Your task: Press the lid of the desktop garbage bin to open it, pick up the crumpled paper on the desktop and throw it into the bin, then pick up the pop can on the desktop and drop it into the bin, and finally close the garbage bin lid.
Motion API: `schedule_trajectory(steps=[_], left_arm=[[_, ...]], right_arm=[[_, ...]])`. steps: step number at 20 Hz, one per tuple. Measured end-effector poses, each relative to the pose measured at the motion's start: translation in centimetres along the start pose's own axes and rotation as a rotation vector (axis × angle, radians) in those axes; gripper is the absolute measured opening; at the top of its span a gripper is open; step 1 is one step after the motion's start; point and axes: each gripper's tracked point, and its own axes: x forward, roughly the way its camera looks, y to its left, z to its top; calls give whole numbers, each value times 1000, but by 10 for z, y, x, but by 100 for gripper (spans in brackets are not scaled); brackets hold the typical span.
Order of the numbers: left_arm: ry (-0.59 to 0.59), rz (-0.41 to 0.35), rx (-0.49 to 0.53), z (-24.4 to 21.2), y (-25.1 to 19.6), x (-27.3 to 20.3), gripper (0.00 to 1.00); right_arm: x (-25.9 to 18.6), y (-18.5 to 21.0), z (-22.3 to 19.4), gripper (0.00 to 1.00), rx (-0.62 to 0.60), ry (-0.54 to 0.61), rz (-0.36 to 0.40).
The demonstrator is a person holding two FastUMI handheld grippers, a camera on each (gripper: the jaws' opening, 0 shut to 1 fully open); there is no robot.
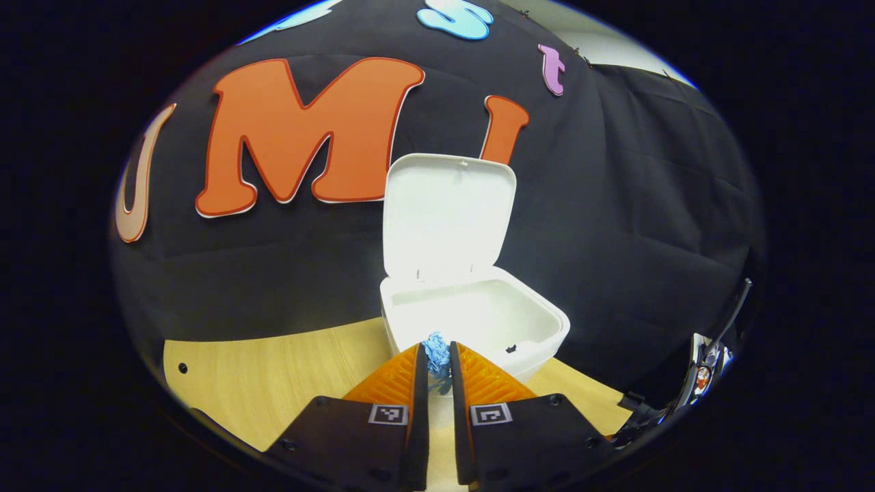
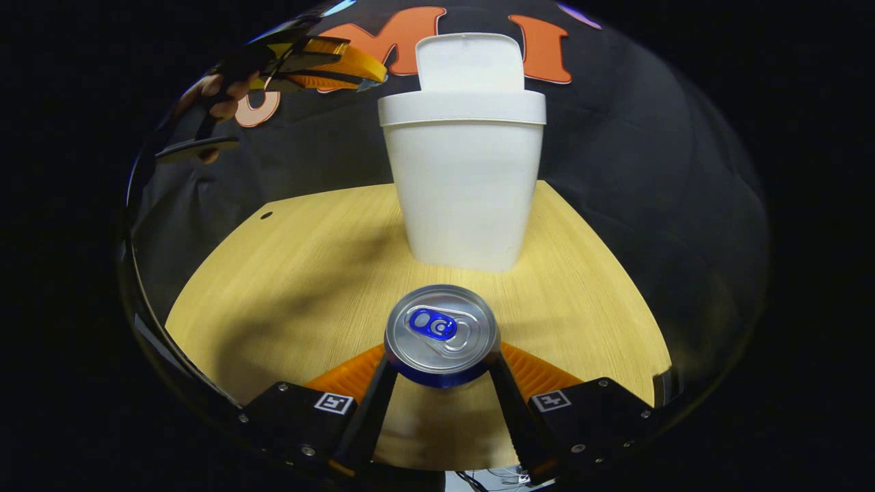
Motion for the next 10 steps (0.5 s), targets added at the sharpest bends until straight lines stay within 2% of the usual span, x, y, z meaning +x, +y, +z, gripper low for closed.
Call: schedule_trajectory(steps=[1, 2, 3, 10], left_arm=[[-9, -2, 2, 4, -5, 7, 19], [-17, 0, 3, 6, -6, 10, 19], [-27, 10, 1, 8, -6, 14, 19], [-49, 27, 33, 9, -10, 39, 21]], right_arm=[[-2, -2, -2, 80, 3, 1, 2], [-2, -3, -3, 75, 6, 3, 1], [-2, -4, -3, 80, 10, 5, 3], [-8, -26, -2, 80, 32, 2, 1]])
